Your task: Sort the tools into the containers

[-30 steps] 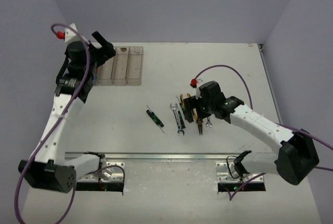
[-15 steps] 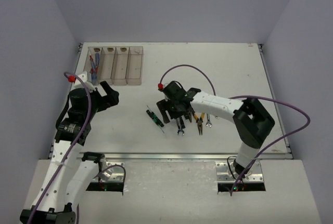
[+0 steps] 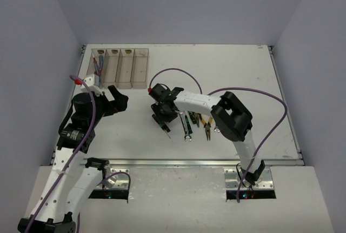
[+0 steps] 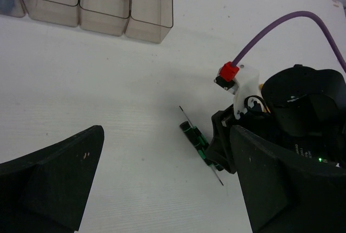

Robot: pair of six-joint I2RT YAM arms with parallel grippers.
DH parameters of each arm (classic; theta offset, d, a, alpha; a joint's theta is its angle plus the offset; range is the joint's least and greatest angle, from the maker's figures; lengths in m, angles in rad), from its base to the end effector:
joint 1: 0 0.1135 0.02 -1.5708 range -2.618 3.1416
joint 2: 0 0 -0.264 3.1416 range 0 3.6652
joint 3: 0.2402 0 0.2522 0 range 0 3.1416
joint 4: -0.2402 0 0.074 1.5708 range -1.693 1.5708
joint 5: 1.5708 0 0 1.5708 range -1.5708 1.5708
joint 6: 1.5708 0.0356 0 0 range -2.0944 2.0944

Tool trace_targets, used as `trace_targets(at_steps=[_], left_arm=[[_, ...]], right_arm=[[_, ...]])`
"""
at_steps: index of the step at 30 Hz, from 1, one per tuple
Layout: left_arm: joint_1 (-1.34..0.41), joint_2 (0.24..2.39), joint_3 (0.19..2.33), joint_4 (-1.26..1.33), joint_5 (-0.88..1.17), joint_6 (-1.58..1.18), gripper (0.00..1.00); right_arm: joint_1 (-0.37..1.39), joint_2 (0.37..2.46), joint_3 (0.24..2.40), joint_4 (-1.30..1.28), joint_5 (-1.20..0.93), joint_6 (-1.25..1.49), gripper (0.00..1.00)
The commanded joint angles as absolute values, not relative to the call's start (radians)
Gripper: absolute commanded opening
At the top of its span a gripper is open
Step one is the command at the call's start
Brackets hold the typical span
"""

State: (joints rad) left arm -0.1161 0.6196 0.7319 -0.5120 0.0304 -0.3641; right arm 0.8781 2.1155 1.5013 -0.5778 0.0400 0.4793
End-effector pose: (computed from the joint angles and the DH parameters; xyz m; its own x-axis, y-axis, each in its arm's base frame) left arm 0.1416 -0.0176 0.3112 -0.4123 -0.3103 -0.8566 -0.0034 0.9407 -0.3391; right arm 0.2770 0.3316 0.1454 -0.8767 -0.3349 -0.3453 -0.4003 0.9060 0.1376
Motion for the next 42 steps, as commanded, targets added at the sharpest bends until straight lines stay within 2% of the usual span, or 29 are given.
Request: trace_targets(at_steps=[1,15,16,18,26,29,31,34,35,37,39,42], left_arm=[[-0.15,0.589,0.735,-0.463,0.035,-0.352,1.0],[-0.158,0.587,0.735,-0.463,0.037,-0.353,1.0],[-0.159,0.587,0.735,-0.463,0.037,-0.353,1.0],[-0.16,0.592,0.735,-0.462,0.04,-0.353,1.0],[-0.16,0.611,0.735,-0.461,0.037,-0.352,1.0],[-0.16,0.631,0.741,-0.457,0.103,-0.342,1.0],[-0.164,0.637,0.754,-0.452,0.195,-0.326,1.0],[-0.166,0.602,0.742,-0.409,0.418,-0.353,1.0],[-0.166,0.58,0.709,-0.342,0.503,-0.395,1.0],[-0.166,0.516,0.57,-0.051,0.699,-0.571,1.0],[-0.166,0.487,0.441,0.256,0.777,-0.762,1.0],[-0.166,0.49,0.368,0.47,0.814,-0.888,0.97]], right_arm=[[0.882,2.147,1.549,-0.626,0.111,0.49,0.42],[0.882,2.112,1.436,-0.618,0.154,0.51,0.29],[0.882,2.105,1.426,-0.614,0.155,0.51,0.23],[0.882,2.088,1.409,-0.61,0.163,0.511,0.01],[0.865,1.96,1.395,-0.657,0.23,0.555,0.0],[0.865,1.835,1.319,-0.58,0.135,0.561,0.0],[0.865,1.688,1.193,-0.466,0.02,0.553,0.0],[0.865,1.525,1.058,-0.246,-0.247,0.533,0.0],[0.865,1.481,1.03,-0.208,-0.288,0.53,0.0],[0.865,1.391,0.966,-0.122,-0.379,0.53,0.0],[0.865,1.335,0.915,-0.031,-0.47,0.542,0.0],[0.865,1.257,0.865,0.053,-0.57,0.562,0.0]])
